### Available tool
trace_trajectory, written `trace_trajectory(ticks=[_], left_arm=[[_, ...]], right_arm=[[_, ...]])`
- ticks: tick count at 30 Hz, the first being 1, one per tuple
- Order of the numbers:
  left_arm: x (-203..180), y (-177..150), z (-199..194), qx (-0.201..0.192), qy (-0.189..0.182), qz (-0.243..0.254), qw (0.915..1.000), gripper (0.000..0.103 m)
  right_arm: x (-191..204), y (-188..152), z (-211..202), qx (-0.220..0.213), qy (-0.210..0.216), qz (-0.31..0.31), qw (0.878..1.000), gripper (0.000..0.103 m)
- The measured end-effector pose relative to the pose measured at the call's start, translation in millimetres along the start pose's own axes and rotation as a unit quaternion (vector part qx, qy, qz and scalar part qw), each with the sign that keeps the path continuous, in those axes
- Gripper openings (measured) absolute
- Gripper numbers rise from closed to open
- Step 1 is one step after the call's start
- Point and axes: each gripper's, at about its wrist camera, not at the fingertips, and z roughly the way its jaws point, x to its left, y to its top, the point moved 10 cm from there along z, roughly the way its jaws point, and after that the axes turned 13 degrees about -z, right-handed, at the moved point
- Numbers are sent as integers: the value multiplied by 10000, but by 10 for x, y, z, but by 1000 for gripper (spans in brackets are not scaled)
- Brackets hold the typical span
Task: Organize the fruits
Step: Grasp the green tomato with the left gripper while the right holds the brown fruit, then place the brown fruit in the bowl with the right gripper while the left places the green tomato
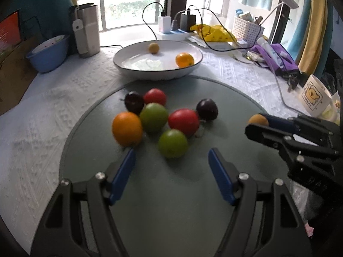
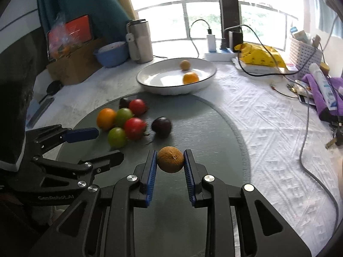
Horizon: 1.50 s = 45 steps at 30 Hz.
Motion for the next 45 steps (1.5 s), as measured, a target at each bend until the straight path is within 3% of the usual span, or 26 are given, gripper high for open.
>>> trace_trajectory(ticks=[4, 5, 6, 9, 15, 28, 45], left_arm=[[-54, 3, 66, 67, -49, 58, 9999, 70], [-66, 8, 68, 60, -63, 96, 9999, 66], [-79, 8, 73, 66, -65, 123, 9999, 55], [-104, -3, 96, 93, -36, 238, 9997, 42], [-84, 6, 57, 32, -50, 282, 9996, 30], [-59, 77, -161, -213, -401, 159, 9988, 29], [235, 772, -343, -923, -351, 195, 9949, 29]], right_arm=[[-69, -16, 19, 7, 6, 72, 10000, 27], [-79, -10, 22, 1, 6, 79, 10000, 27], [-83, -1, 28, -7, 7, 85, 10000, 27], [-102, 19, 39, -27, 7, 99, 9999, 27], [-102, 33, 64, 4, -5, 80, 10000, 27], [-11, 140, -20, 31, -194, -82, 9998, 27], [-16, 620, 106, -9, -335, -412, 9986, 27]])
